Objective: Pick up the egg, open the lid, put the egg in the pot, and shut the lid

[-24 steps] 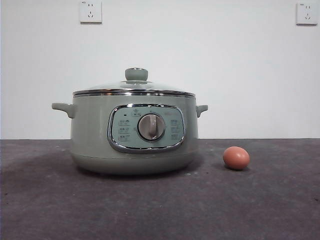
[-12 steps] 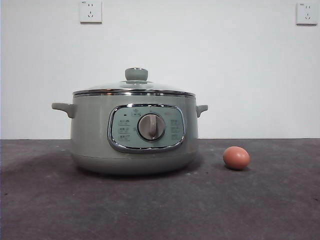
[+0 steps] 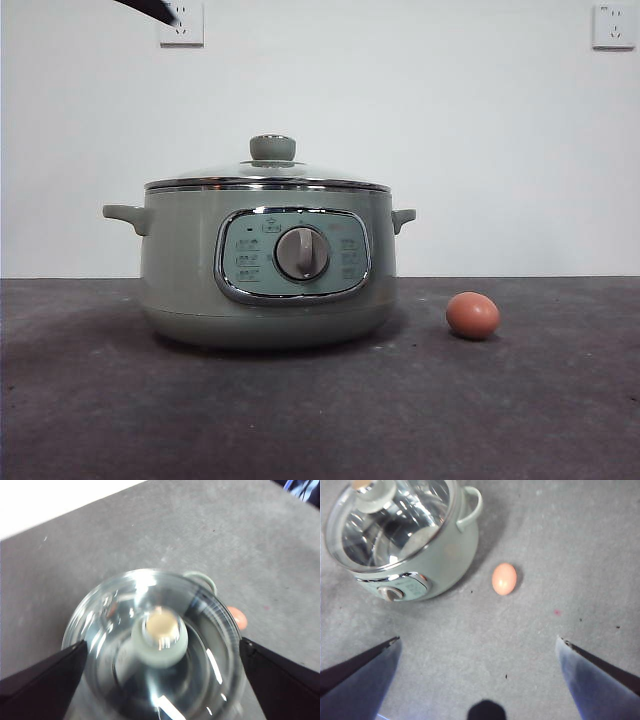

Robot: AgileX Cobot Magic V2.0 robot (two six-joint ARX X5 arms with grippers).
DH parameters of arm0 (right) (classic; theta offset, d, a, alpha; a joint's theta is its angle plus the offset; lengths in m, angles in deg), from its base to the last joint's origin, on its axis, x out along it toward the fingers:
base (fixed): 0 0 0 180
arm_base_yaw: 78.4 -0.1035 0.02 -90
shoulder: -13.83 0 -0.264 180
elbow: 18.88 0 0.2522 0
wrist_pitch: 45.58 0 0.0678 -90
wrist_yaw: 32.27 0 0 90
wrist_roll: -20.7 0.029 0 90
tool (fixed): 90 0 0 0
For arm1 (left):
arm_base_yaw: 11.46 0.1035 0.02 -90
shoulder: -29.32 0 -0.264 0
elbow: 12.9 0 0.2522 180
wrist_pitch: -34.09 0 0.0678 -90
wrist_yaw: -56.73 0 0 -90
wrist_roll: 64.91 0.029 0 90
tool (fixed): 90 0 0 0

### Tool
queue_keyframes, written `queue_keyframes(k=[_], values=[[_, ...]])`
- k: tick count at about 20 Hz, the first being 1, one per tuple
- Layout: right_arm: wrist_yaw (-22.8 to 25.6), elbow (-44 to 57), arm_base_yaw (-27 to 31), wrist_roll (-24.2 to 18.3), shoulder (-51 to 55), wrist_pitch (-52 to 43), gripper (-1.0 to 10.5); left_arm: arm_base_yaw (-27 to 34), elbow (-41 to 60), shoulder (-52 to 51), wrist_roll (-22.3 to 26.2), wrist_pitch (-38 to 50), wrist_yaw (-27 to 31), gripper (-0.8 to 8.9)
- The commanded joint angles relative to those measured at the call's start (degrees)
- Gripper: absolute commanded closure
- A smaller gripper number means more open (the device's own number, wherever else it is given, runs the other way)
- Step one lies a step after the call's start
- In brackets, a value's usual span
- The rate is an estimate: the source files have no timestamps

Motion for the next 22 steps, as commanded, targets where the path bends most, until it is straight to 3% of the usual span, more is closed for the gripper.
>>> queue_keyframes(k=[1, 7, 17, 18, 20, 22], values=[[-0.07, -0.24, -0.11, -0.20, -0.72, -0.37, 3.0, -1.46, -4.92, 6.84, 2.45, -0.83, 0.74, 1.34], [-0.07, -0.24, -0.11, -0.20, -1.01, -0.37, 3.0, -2.82, -8.39, 17.73, 3.28, -0.37, 1.97, 1.35], [-0.04, -0.24, -0.11, -0.20, -1.05, -0.39, 3.0, -3.96, -8.39, 23.78, 3.17, 0.07, 2.05, 1.36], [-0.04, -0.24, -0.11, -0.20, -1.05, -0.39, 3.0, -4.07, -8.39, 23.82, 3.17, -0.02, 2.10, 1.54], [-0.04, -0.24, -0.11, -0.20, -1.05, -0.37, 3.0, -4.17, -8.39, 24.02, 2.67, -0.42, 2.01, 3.12], [-0.04, -0.24, -0.11, -0.20, -1.05, -0.37, 3.0, -4.33, -8.39, 24.06, 2.54, -1.07, 2.01, 3.84]])
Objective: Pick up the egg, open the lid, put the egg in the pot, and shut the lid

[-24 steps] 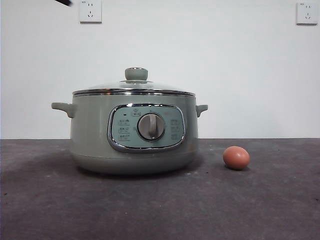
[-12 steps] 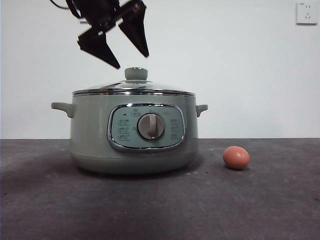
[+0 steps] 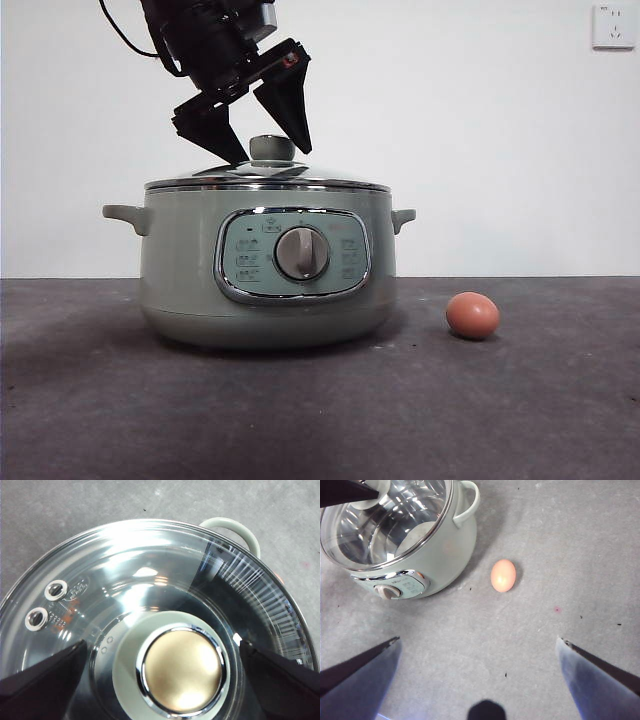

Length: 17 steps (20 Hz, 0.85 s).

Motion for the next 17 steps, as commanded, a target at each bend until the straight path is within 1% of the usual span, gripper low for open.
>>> queue_keyframes(k=[1, 2, 4, 5, 8, 9, 13, 15, 16, 17], values=[[-0.02, -0.24, -0.11, -0.20, -0.09, -0.35, 3.0, -0.44, -0.13, 0.68, 0.02, -0.85, -0.04, 3.84], [-0.02, -0.24, -0.11, -0.20, -0.09, -0.37, 3.0, -0.59, -0.13, 0.68, 0.02, -1.38, -0.04, 3.87], [0.00, -0.24, -0.11, -0.22, -0.09, -0.39, 3.0, -0.63, -0.13, 0.68, -0.24, -2.21, -0.04, 4.89], [0.00, -0.24, -0.11, -0.20, -0.09, -0.39, 3.0, -0.63, -0.13, 0.68, -0.63, -2.38, -0.04, 5.11], [0.00, -0.24, -0.11, -0.22, -0.11, -0.42, 3.0, -0.61, -0.13, 0.66, -0.79, -3.30, -0.04, 5.15], [0.00, -0.24, -0.11, -0.22, -0.11, -0.42, 3.0, -0.61, -0.13, 0.66, -0.81, -3.56, -0.04, 5.37], [0.02, -0.24, -0.11, -0.20, -0.11, -0.42, 3.0, -0.61, -0.20, 0.61, -0.83, -4.61, -0.11, 6.70], [0.02, -0.24, -0.11, -0.22, -0.13, -0.42, 3.0, -0.61, -0.20, 0.61, -0.83, -4.70, -0.17, 7.51], [0.02, -0.24, -0.11, -0.22, -0.13, -0.42, 3.0, -0.61, -0.20, 0.59, -0.81, -4.66, -0.50, 8.08], [0.02, -0.24, -0.11, -0.22, -0.13, -0.42, 3.0, -0.61, -0.22, 0.59, -0.81, -4.59, -0.48, 8.25]])
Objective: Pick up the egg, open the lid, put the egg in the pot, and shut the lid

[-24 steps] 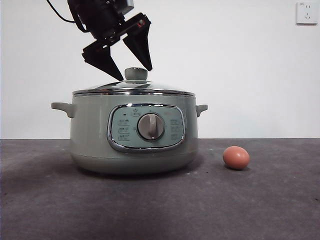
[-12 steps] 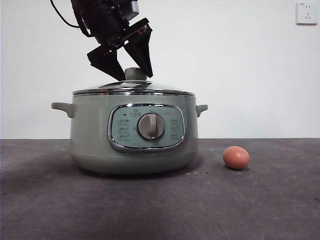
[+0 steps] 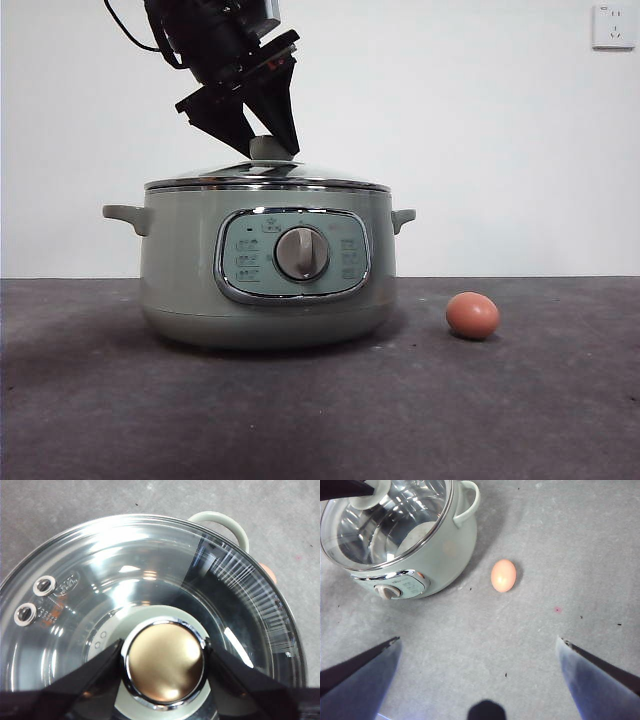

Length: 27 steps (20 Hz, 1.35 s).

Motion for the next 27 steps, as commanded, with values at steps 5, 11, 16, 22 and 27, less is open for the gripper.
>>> queue_keyframes(k=[5, 11, 16, 22, 27], values=[[0.02, -0.24, -0.11, -0.20, -0.13, -0.42, 3.0, -0.02, -1.44, 0.37, -1.01, -2.08, -0.42, 8.22], [0.26, -0.24, -0.11, -0.20, -0.13, -0.39, 3.0, -0.02, -9.90, 0.15, -1.16, -4.09, -0.42, 8.22], [0.26, -0.24, -0.11, 0.09, -1.29, -0.81, 3.0, 0.90, -21.07, -0.35, -1.11, -10.05, -0.37, 8.22], [0.66, -0.24, -2.19, 1.16, -8.96, -5.68, 3.0, 7.61, -24.35, -9.16, -1.11, -11.56, 0.07, 8.22], [6.03, -0.24, -8.20, 1.16, -20.20, -14.91, 3.2, 16.06, -24.33, -16.28, 1.88, -19.08, 0.07, 8.22]])
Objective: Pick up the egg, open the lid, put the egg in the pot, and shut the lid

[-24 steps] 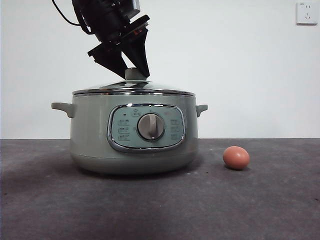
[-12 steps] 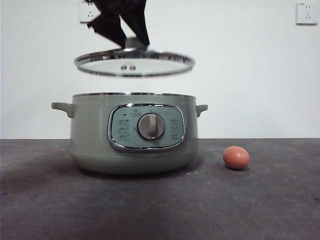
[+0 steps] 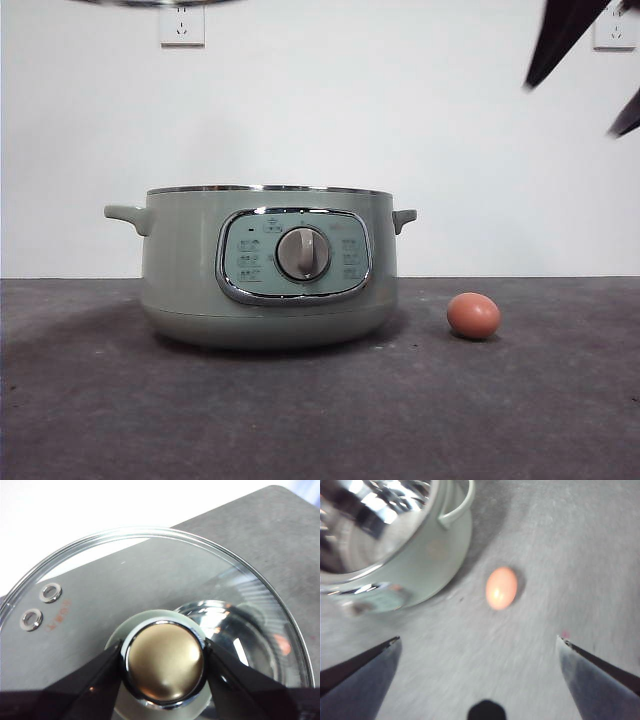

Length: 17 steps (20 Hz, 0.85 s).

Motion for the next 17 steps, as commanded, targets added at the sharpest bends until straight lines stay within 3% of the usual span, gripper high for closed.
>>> queue_keyframes(k=[1, 7, 17], values=[[2.08, -0.24, -2.21, 0.42, -5.22, -4.15, 3.2, 2.86, -0.70, -2.12, 1.79, -1.46, -0.66, 8.22], [8.83, -0.24, -6.45, 0.35, -18.25, -13.79, 3.2, 6.08, 6.29, -9.53, 2.03, -2.54, -0.63, 8.22], [10.78, -0.24, -6.62, 0.42, -29.88, -22.10, 3.2, 6.16, 35.17, -30.62, 2.01, 2.49, 1.84, 8.22]])
